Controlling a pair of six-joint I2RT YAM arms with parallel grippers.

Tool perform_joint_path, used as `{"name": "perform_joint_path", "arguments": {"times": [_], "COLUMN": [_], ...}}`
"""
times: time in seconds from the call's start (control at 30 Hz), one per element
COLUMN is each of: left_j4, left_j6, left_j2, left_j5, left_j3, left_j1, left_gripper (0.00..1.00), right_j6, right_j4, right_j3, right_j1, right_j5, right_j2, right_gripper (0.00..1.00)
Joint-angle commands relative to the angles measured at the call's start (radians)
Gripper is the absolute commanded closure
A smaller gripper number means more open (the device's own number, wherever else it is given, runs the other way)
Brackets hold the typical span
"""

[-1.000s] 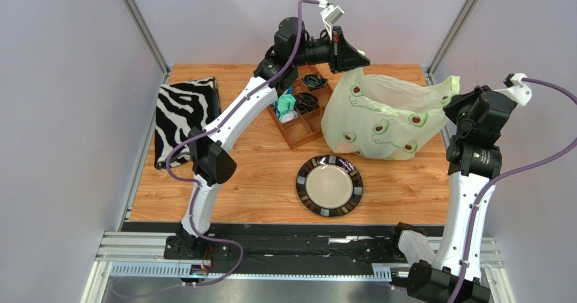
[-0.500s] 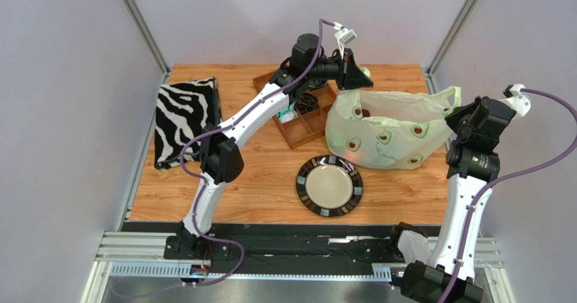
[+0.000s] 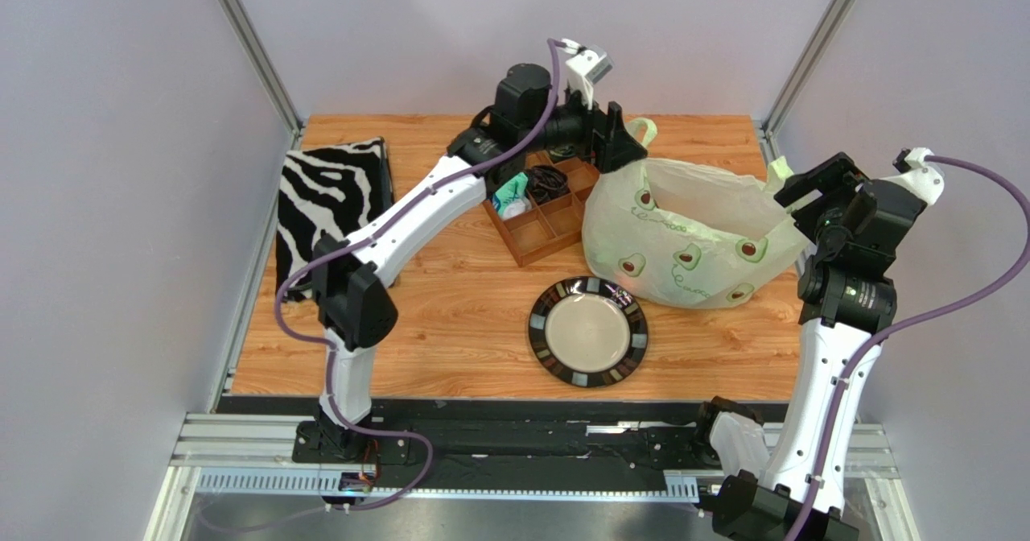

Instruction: Place the fruits into the plastic bag

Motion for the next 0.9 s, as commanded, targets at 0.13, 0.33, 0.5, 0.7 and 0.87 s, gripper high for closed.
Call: {"name": "perform_joint_path", "arguments": {"times": [0.13,0.33,0.5,0.7,0.87], "left_j4": [-0.047,-0.167,-0.235,-0.359,-0.448], "left_j6": [0.068,0.029,-0.005,0.013,0.070], "left_j2": [-0.305,-0.548,-0.826,-1.051,-1.110], "left_j5": [-0.307,-0.508,-0.497,-0.524,-0.608], "left_j3": [-0.142,-0.366,-0.640,-0.759,-0.771], "left_j1": [0.045,0.095,0.181,0.197,0.197], "left_gripper": [0.05,0.04,0.02,0.02,0.01], "right_j6": [-0.041,-0.117,-0.157,-0.164,-0.180], "right_j4": [-0.004,-0.037,-0.061,-0.057,-0.080], "right_j3": [0.104,0.139,0.073,-0.082,-0.157], "right_j1": [-0.001,0.187,0.479,0.582,0.582], "right_j5": [-0.197,-0.221,-0.061,0.034,0.083], "right_j2": [-0.058,-0.061,-0.095,-0.217,-0.339], "right_gripper": [0.17,0.17,0.17,0.17,0.15]}}
